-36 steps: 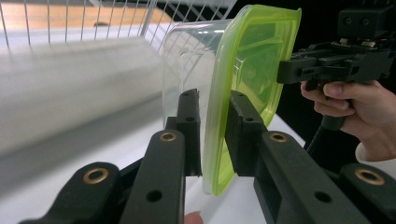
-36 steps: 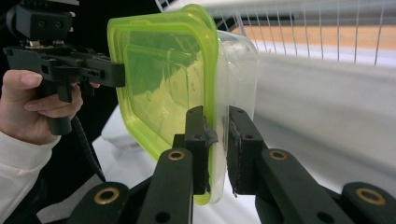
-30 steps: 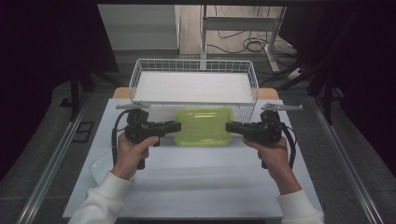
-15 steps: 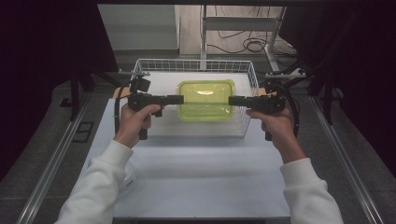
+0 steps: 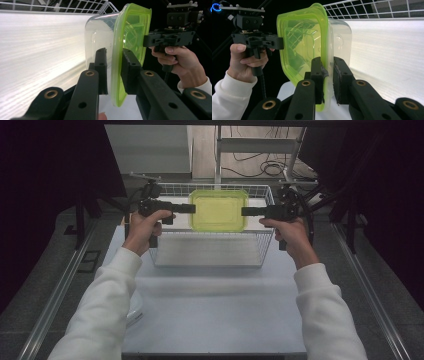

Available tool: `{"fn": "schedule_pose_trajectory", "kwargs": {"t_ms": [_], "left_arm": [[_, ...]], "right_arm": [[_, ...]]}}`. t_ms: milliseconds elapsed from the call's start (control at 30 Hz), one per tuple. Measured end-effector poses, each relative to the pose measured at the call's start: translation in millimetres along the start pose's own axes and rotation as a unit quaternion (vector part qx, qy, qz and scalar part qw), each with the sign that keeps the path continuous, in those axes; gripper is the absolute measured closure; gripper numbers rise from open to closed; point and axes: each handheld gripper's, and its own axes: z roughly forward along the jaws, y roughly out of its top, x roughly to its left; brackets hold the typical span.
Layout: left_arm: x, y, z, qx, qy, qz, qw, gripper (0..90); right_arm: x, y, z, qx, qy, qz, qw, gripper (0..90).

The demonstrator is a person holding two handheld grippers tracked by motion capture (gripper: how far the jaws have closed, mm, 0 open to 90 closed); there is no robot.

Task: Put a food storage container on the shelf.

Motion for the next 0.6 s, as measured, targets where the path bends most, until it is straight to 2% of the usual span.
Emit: {"fn": "schedule_pose_trajectory", "kwargs": {"t_ms": [133, 400, 433, 600], "left_arm": [[10.3, 5.9, 2.9, 0.006, 0.007, -0.011, 0.9999, 77.1], [32.3, 9.0, 9.2, 0.017, 0.017, -0.033, 0.9992, 78.3], [34.3, 9.4, 10.8, 0.013, 0.019, -0.041, 0.9989, 78.4], [46.0, 12.8, 13.3, 0.009, 0.003, -0.065, 0.9978, 78.9]], "right_arm": [[-8.2, 4.8, 10.0, 0.006, -0.002, 0.019, 0.9998, 79.7], [-20.5, 7.5, 26.5, 0.016, -0.005, 0.042, 0.9990, 79.5], [-21.7, 7.9, 28.0, 0.016, -0.007, 0.043, 0.9989, 79.4], [-27.0, 12.1, 31.9, 0.016, -0.005, 0.062, 0.9979, 79.2]]}}
